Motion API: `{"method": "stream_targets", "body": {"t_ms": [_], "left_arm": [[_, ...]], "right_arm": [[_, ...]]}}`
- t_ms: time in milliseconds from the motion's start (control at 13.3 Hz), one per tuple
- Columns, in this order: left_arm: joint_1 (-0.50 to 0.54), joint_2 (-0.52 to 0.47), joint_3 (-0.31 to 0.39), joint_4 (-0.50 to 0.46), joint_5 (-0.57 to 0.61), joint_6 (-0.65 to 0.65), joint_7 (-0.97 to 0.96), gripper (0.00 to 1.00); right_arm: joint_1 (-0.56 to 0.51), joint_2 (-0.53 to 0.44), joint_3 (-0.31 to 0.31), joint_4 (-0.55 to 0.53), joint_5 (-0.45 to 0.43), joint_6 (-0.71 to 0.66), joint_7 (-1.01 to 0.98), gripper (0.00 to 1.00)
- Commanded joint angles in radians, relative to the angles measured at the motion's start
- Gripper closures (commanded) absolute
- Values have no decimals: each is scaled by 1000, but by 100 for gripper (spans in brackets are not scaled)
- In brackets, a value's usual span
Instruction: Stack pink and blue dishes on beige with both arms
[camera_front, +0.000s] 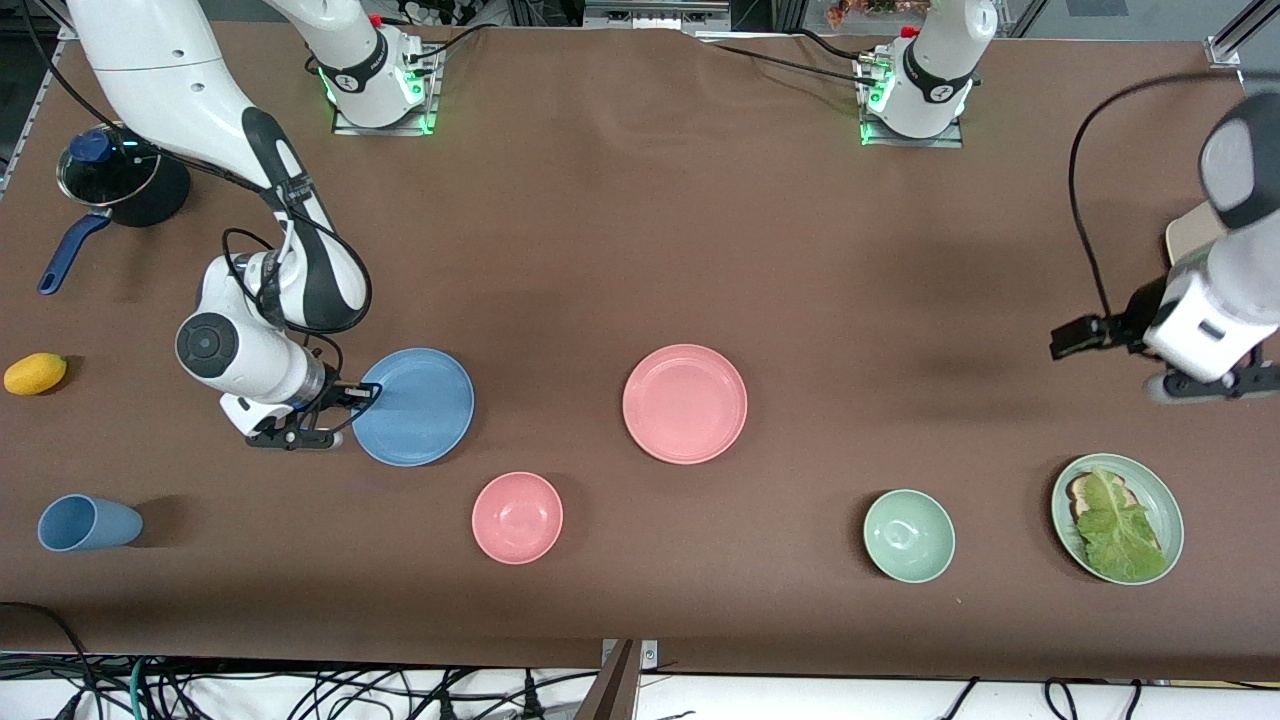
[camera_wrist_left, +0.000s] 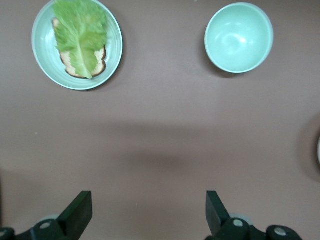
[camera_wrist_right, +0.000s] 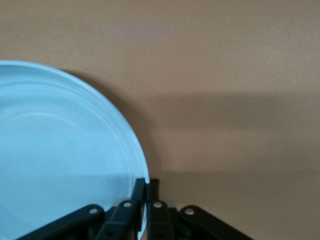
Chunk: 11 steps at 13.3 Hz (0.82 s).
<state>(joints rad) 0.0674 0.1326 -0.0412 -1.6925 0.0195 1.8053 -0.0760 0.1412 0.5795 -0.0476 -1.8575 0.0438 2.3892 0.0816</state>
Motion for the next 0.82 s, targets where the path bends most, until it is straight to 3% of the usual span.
{"method": "stream_targets", "body": {"t_ms": [0,150,375,599,749], "left_arm": [[-17,-143,18,-84,-16,-15,28,0],[-37,-162,20,-72,-16,-63,27,0],[-40,-159,11,-46,-10,-122,27,0],[-38,-159,1,-33,-7,-141,33,0],[-38,-159,1,-33,-9,-141,32,0]], "right_arm": [[3,-20,2,-14,11,-11,6,100],[3,-30,3,76,7,-138,-8,100],[12,-32,3,329,7,-422,-40,100],[46,-30,14,431,16,-496,-37,100],[69,-27,50,452,72,-505,22,100]]}}
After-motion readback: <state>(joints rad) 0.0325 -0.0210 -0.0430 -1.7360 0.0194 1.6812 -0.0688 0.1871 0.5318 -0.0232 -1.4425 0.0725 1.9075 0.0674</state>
